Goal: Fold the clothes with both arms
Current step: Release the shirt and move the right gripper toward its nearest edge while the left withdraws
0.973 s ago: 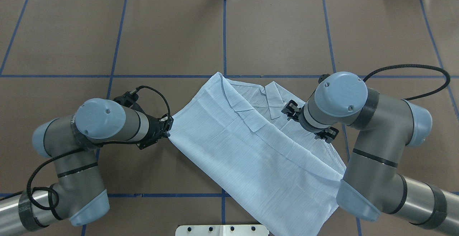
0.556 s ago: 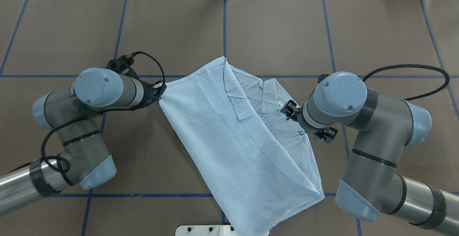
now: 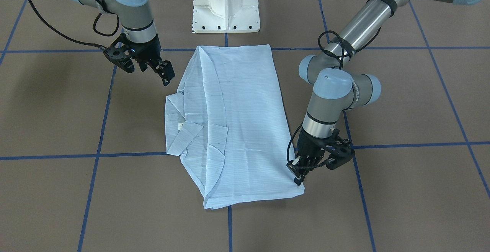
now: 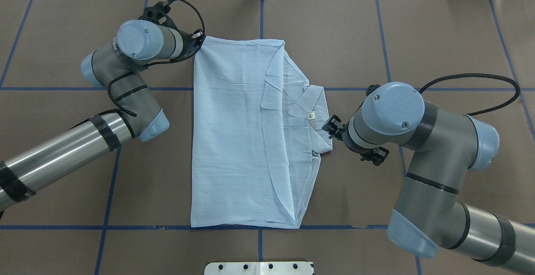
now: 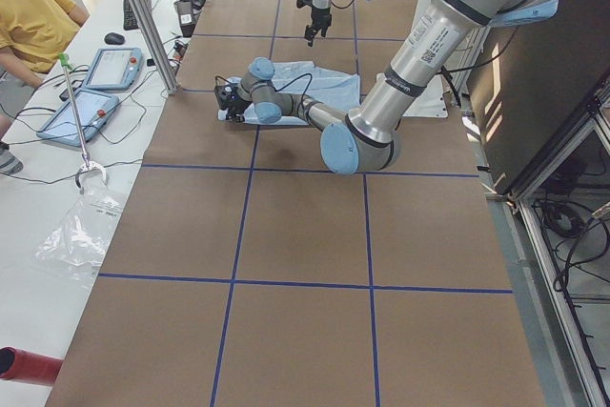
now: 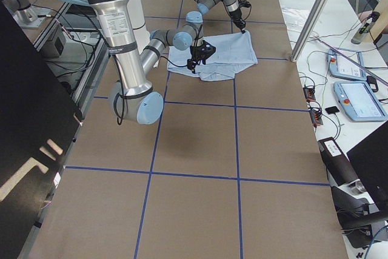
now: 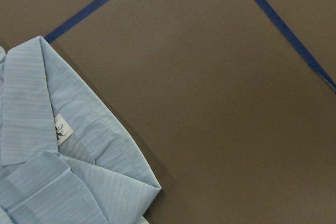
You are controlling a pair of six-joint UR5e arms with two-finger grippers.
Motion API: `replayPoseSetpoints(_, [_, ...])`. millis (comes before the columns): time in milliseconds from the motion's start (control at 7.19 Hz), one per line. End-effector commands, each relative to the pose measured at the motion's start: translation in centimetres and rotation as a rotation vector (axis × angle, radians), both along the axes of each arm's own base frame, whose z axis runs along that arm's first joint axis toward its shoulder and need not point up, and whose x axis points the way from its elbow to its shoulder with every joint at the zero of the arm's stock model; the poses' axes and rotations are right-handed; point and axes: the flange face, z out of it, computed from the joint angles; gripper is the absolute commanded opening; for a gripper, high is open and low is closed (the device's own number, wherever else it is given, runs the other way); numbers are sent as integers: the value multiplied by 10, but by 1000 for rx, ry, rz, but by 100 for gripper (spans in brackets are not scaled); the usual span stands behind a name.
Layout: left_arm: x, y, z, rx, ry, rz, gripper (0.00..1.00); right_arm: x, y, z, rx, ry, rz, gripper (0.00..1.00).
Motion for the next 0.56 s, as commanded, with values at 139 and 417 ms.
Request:
replayPoseSetpoints(139, [-30,11,5,116,-23,45,55,-41,-8,-26,93,-151,-17,100])
replayPoseSetpoints(417, [-86,61,29,183,-13,157,55,-99,42,-52,272,-146,-20,100])
